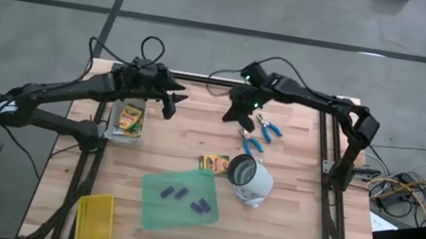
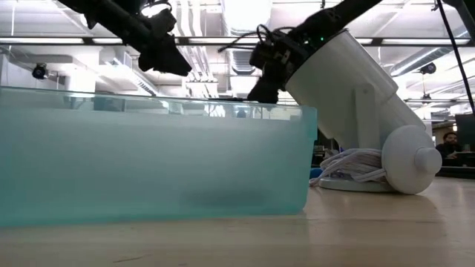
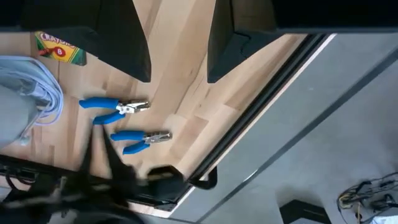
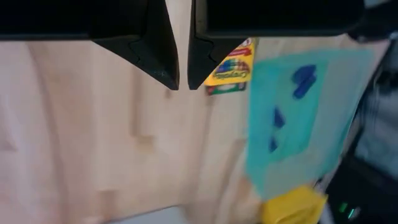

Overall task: Pick & Place School Supplies
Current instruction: Put the yellow crayon box into the gray bin

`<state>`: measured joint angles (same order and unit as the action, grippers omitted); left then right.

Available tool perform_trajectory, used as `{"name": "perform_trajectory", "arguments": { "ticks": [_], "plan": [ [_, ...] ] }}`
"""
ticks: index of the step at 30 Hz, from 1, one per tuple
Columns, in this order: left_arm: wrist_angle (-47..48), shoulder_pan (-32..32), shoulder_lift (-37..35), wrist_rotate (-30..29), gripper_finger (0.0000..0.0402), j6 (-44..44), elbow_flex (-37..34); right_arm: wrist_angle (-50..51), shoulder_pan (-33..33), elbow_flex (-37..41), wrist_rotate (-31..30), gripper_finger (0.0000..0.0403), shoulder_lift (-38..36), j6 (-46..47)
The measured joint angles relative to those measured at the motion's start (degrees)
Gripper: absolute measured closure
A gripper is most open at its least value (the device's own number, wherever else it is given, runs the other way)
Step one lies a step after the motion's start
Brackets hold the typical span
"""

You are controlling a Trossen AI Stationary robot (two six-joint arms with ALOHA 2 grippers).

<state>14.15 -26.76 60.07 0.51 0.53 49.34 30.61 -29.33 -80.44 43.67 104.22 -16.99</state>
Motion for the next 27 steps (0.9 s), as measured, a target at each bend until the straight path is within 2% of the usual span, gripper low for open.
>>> {"name": "perform_trajectory", "arguments": {
  "ticks": [7, 13, 19, 27],
  "plan": [
    [-2.16, 0.04, -0.44, 0.0, 0.0239, -5.36, 0.0, 0.47, 4.75, 1.67, -2.02, 0.0371, -0.02, -12.36],
    [-11.24, 0.26, -3.78, 0.18, 0.0239, -9.24, 0.0, -1.11, 4.97, 2.69, -1.57, 0.0371, 1.86, -18.64],
    [-16.28, 0.37, -7.75, 0.46, 0.0239, -9.62, 0.0, -3.69, 4.52, 2.65, 5.43, 0.0371, 5.64, -26.33],
    [-16.25, 0.53, -8.98, 0.39, 0.0239, -12.59, 0.0, -4.04, 4.68, 0.62, 6.04, 0.0372, 11.48, -29.4]
  ]
}}
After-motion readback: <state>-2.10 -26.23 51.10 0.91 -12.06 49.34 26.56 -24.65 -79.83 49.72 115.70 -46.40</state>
